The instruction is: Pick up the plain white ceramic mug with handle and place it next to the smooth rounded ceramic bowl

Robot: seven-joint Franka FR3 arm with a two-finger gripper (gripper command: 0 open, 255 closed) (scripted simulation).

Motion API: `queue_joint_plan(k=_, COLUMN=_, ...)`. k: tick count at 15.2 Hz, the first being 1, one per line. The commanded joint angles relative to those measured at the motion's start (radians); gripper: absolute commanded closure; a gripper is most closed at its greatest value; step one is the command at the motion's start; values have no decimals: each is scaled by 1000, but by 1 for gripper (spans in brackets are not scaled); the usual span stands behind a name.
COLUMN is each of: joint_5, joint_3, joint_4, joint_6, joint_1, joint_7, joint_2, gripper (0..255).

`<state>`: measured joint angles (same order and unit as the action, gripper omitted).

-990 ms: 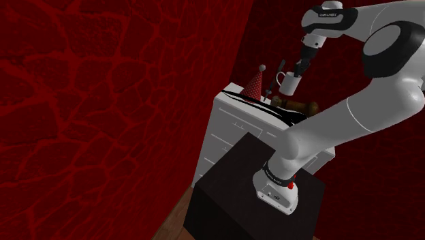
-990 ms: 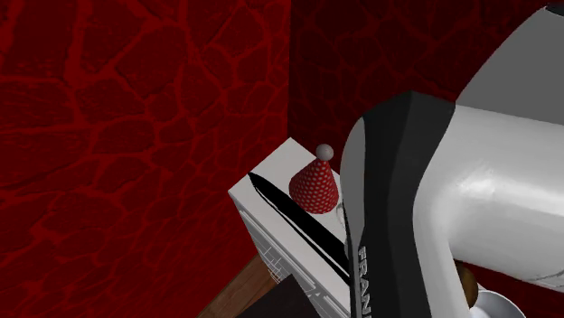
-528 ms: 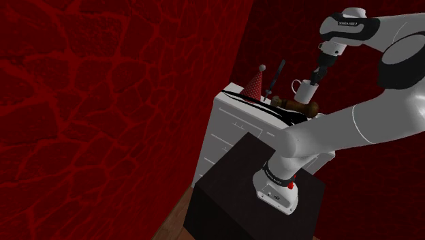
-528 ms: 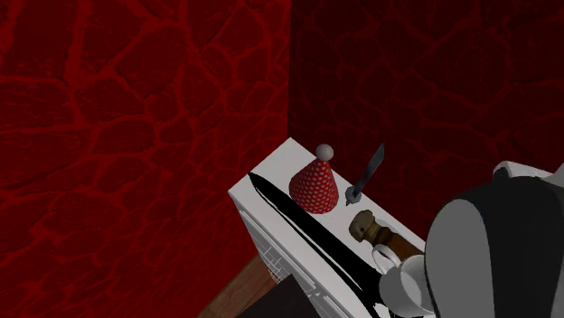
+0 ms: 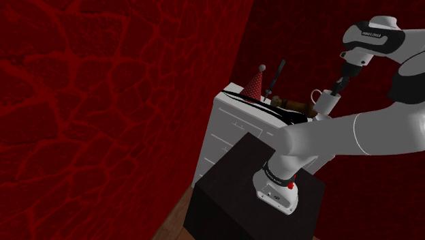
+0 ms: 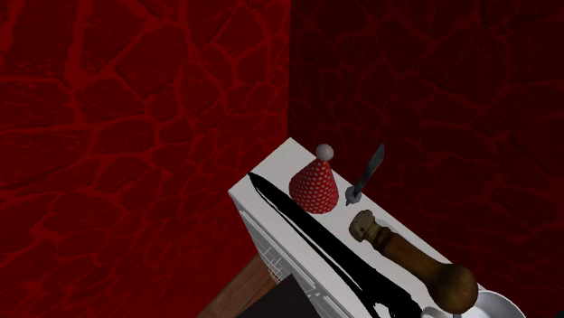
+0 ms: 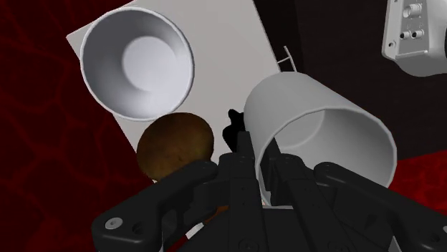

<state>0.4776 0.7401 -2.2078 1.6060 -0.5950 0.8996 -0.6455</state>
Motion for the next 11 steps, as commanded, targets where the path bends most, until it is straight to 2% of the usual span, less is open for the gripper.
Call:
queue_joint_plan(k=1, joint_5=27, joint_3=21, joint_4=5, joint_6=-14, joint_1=-23, joint_7=41, joint_2=-23, gripper=255)
queue_joint_plan(k=7, joint_5=105, joint_3=108, joint_4=38, joint_6=-36, joint_1=-77, joint_7=173, joint_2=-64, gripper=255)
queue_joint_plan(k=11, joint_5=150, joint_3=174, joint_4=62, joint_6=-32, joint_1=-97, joint_7=251, joint_2=-76, gripper=255)
